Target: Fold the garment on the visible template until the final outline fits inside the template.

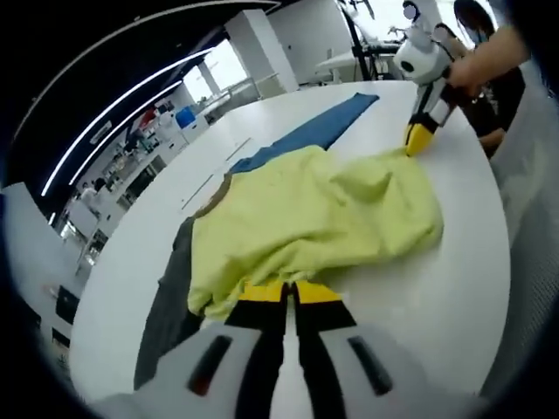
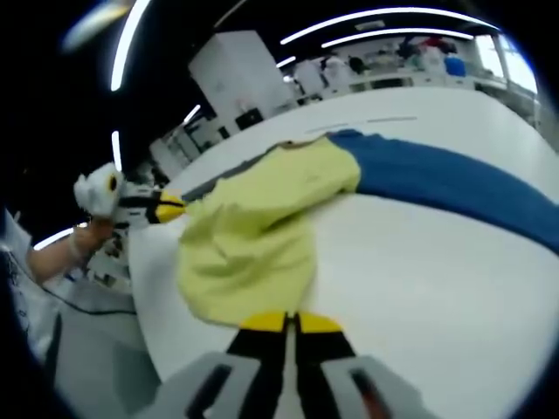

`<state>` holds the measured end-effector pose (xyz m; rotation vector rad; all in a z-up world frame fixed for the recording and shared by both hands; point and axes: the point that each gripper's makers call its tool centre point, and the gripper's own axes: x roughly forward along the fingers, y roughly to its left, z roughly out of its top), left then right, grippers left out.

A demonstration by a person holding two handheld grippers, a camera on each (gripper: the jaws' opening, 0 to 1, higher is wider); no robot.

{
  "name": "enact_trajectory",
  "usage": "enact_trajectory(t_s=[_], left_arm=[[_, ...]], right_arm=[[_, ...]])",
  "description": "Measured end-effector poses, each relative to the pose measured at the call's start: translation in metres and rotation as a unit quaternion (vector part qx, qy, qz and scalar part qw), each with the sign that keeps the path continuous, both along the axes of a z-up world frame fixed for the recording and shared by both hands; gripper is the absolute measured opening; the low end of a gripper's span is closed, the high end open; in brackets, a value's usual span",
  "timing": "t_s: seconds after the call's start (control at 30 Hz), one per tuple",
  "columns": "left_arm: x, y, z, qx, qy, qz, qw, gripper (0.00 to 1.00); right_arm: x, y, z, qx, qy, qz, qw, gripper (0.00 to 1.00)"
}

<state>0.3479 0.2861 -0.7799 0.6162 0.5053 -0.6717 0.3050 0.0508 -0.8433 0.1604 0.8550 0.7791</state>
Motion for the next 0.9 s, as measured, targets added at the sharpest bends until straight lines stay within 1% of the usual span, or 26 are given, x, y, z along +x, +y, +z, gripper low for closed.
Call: enact_trajectory(t_s=[0.17,0.23,0.3,0.37,0.43,0.57,0.67,0.7,0.73,0.83,0.87,0.9], left_arm=[[0.012,-0.008,0.034,-0.024,-0.018,0.001,0.9996,0.00],[0.019,-0.010,0.042,-0.031,-0.024,0.000,0.9992,0.00],[0.026,-0.012,0.044,-0.047,-0.018,0.006,0.9987,0.00],[0.035,-0.011,0.043,-0.051,-0.019,0.006,0.9985,0.00],[0.048,-0.010,0.040,-0.056,-0.017,0.014,0.9982,0.00],[0.067,-0.014,0.036,-0.083,-0.001,0.030,0.9961,0.00],[0.080,-0.018,0.026,-0.087,0.020,0.037,0.9953,0.00],[0.084,-0.018,0.023,-0.088,0.021,0.036,0.9952,0.00],[0.088,-0.019,0.017,-0.089,0.034,0.040,0.9947,0.00],[0.093,-0.023,0.007,-0.091,0.049,0.033,0.9941,0.00],[0.095,-0.023,0.000,-0.090,0.063,0.030,0.9935,0.00],[0.098,-0.022,-0.004,-0.085,0.067,0.028,0.9937,0.00]], right_arm=[[0.002,-0.002,0.000,0.000,0.000,-0.006,1.0000,0.00],[0.002,-0.003,-0.001,0.001,0.001,-0.008,1.0000,0.00],[0.002,-0.002,0.000,0.001,0.001,-0.009,1.0000,0.00],[0.003,-0.003,-0.001,0.002,0.001,-0.011,0.9999,0.00],[0.003,-0.003,0.000,0.001,-0.001,-0.012,0.9999,0.00],[0.003,-0.005,-0.001,0.000,-0.001,-0.016,0.9999,0.00],[0.004,-0.008,-0.001,0.000,0.000,-0.020,0.9998,0.00],[0.004,-0.008,-0.001,0.001,0.000,-0.021,0.9998,0.00],[0.004,-0.008,-0.001,0.002,0.001,-0.023,0.9997,0.00],[0.003,-0.007,-0.001,0.004,0.003,-0.024,0.9997,0.00],[0.003,-0.007,-0.002,0.003,0.003,-0.024,0.9997,0.00],[0.003,-0.007,-0.004,0.002,0.003,-0.026,0.9997,0.00]])
